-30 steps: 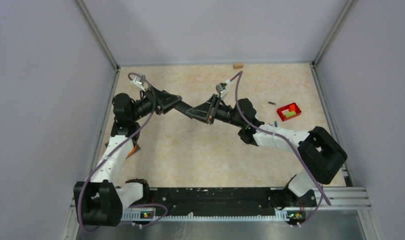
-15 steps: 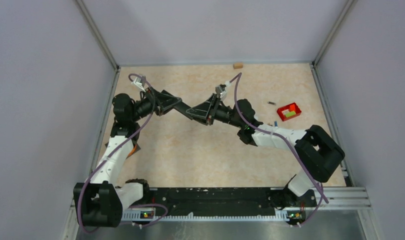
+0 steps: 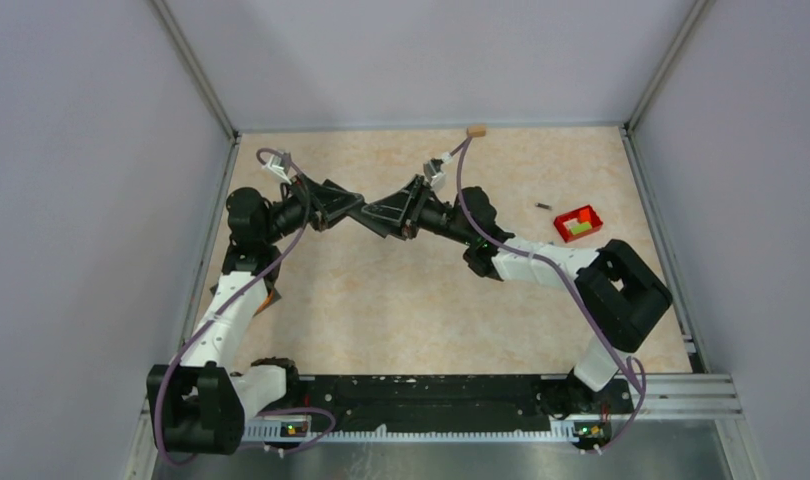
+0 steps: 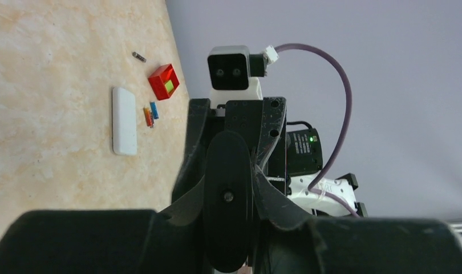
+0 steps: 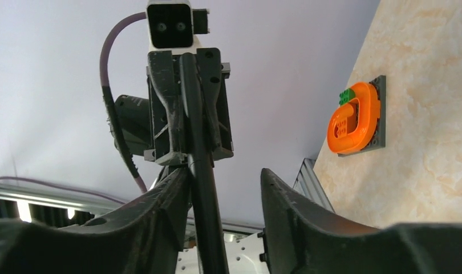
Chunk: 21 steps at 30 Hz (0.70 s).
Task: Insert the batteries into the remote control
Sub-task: Remove the battery cover from the remote control.
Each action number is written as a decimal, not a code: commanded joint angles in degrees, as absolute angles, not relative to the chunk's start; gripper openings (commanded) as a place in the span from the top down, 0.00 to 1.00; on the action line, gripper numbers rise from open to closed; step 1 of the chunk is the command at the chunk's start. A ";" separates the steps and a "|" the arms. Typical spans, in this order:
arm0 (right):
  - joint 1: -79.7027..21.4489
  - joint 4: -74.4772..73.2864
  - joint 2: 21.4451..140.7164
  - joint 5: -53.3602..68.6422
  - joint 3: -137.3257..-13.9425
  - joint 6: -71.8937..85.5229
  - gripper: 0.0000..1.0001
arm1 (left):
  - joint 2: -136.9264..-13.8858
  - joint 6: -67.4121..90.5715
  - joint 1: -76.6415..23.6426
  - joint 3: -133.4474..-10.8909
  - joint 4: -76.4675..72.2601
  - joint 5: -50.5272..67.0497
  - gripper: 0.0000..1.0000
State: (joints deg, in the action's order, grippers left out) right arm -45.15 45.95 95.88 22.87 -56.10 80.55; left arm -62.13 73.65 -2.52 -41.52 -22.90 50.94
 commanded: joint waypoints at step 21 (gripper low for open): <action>-44.06 52.26 95.30 26.37 -48.83 73.46 0.81 | -64.80 83.23 -2.23 -46.74 -26.29 51.53 1.00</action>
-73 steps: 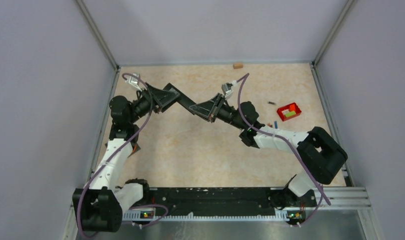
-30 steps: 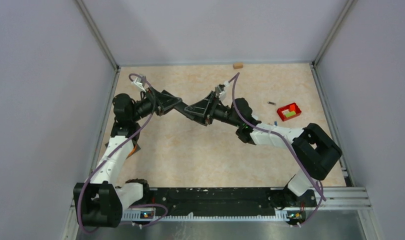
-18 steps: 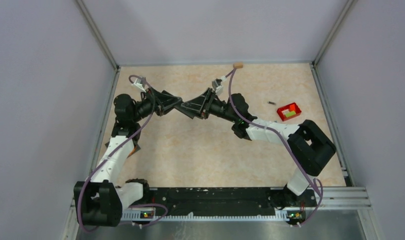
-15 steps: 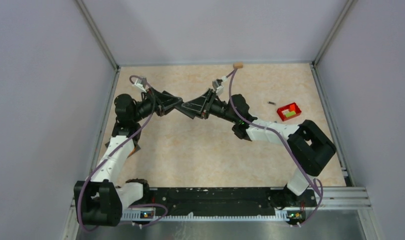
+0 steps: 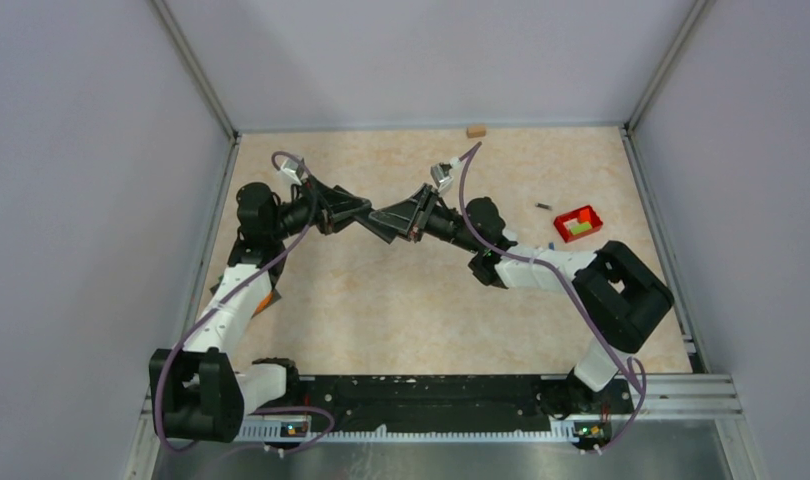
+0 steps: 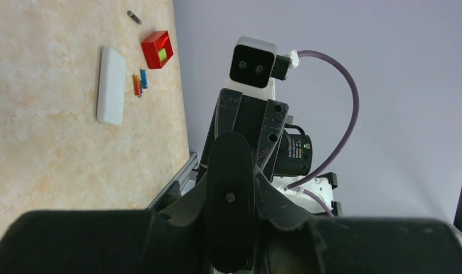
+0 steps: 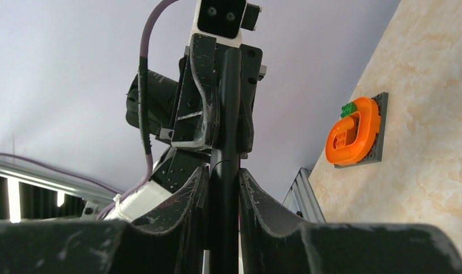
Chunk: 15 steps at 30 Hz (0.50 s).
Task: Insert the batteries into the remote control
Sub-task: Remove the battery cover from the remote control.
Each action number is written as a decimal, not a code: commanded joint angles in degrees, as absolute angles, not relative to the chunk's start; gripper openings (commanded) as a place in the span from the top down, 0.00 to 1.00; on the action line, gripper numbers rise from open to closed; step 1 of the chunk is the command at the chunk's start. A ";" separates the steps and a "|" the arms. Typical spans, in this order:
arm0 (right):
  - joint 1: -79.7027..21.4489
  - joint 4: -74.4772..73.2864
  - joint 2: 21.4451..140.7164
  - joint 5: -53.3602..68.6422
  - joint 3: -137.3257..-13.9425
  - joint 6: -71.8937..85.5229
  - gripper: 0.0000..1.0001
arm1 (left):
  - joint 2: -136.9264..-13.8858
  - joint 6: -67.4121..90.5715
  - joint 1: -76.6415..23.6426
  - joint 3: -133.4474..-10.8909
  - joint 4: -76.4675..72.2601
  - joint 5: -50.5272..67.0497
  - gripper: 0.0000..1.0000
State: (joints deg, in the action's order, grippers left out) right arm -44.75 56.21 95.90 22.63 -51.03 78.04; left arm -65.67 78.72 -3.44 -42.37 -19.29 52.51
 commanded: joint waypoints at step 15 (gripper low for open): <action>-43.72 50.90 94.41 27.30 -48.10 70.90 0.75 | -65.29 83.96 -0.37 -46.62 -27.55 52.72 1.00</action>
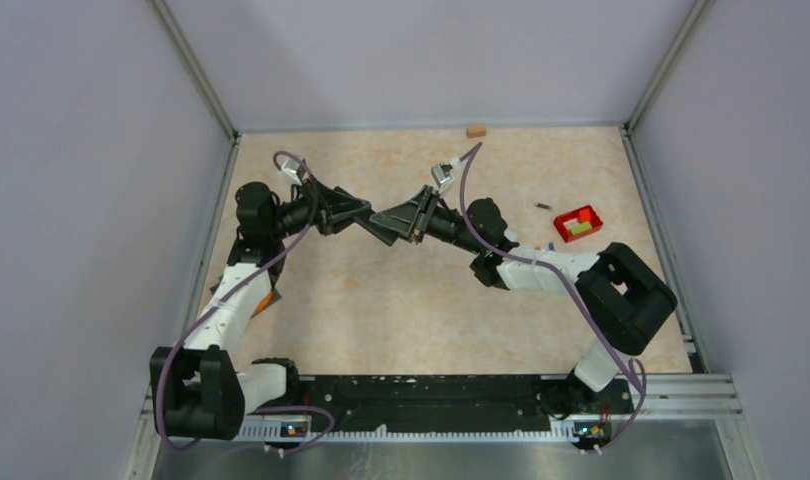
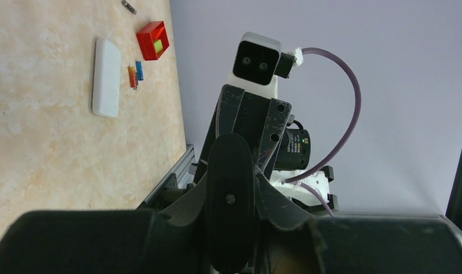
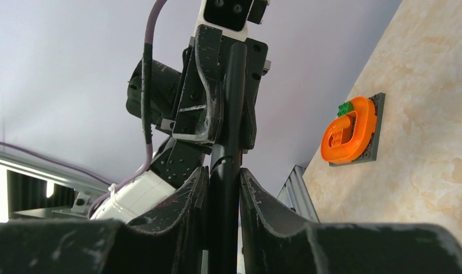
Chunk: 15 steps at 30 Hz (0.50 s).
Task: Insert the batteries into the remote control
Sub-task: Remove the battery cover from the remote control.
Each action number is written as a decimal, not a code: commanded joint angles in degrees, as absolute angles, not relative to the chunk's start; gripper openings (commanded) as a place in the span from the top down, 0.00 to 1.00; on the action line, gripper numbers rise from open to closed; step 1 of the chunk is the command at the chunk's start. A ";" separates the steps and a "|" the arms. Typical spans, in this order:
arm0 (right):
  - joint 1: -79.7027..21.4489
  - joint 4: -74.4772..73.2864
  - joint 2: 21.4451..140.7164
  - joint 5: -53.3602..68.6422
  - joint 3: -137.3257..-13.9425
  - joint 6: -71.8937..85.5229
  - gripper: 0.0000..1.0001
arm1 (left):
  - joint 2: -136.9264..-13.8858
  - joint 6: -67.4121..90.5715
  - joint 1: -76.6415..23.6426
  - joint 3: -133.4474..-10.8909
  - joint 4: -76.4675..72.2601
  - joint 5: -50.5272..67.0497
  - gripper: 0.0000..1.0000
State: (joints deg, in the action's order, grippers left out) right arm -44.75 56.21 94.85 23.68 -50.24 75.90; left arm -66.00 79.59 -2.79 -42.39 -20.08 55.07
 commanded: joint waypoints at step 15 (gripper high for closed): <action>-43.62 50.36 97.43 22.05 -53.22 81.58 0.22 | -65.52 69.46 -1.16 -42.30 -20.91 45.27 1.00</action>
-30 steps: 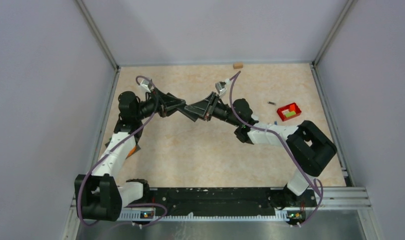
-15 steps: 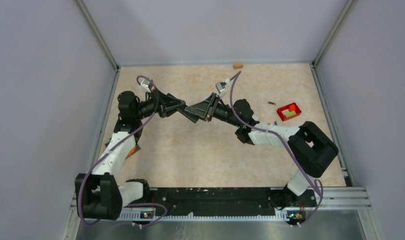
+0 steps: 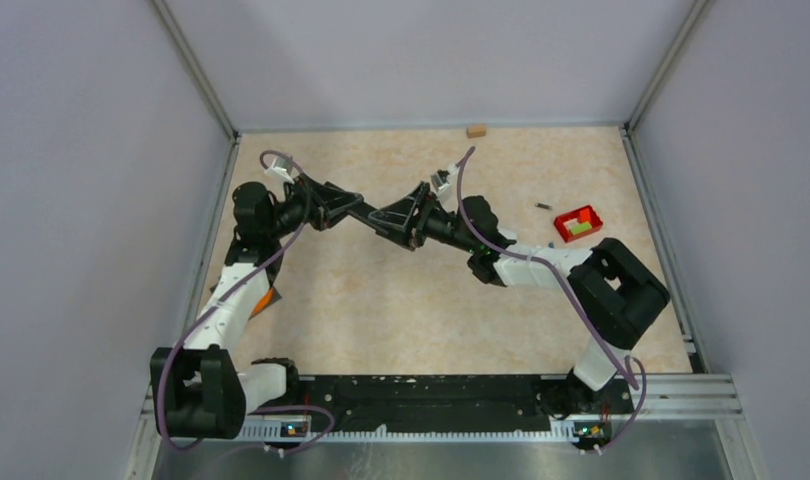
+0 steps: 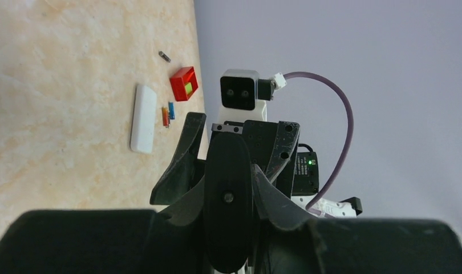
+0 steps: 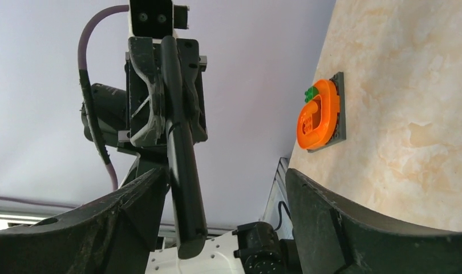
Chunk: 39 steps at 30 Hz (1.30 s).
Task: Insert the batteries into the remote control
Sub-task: Remove the battery cover from the remote control.
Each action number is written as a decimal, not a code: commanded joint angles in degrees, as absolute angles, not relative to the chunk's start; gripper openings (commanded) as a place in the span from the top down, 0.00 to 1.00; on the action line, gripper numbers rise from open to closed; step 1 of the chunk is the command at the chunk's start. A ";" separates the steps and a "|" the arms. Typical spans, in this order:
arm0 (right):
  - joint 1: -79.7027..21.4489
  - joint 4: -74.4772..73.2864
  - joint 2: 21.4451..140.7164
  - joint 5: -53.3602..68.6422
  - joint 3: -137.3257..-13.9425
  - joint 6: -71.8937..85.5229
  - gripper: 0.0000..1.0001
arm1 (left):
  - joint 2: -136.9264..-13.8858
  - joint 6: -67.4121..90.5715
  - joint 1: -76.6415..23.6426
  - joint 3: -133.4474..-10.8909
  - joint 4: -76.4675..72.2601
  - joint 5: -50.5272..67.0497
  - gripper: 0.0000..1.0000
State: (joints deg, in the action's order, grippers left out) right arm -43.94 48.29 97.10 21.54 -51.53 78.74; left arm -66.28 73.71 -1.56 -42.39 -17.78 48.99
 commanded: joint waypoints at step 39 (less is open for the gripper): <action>-44.04 33.80 90.46 15.01 -51.13 77.36 0.42 | -65.50 59.41 -2.34 -40.03 -18.19 38.14 1.00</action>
State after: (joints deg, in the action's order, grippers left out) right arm -43.99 30.68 91.11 15.86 -50.98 77.87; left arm -66.89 60.07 -2.07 -40.16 -16.38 37.85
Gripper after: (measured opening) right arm 0.474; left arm 0.237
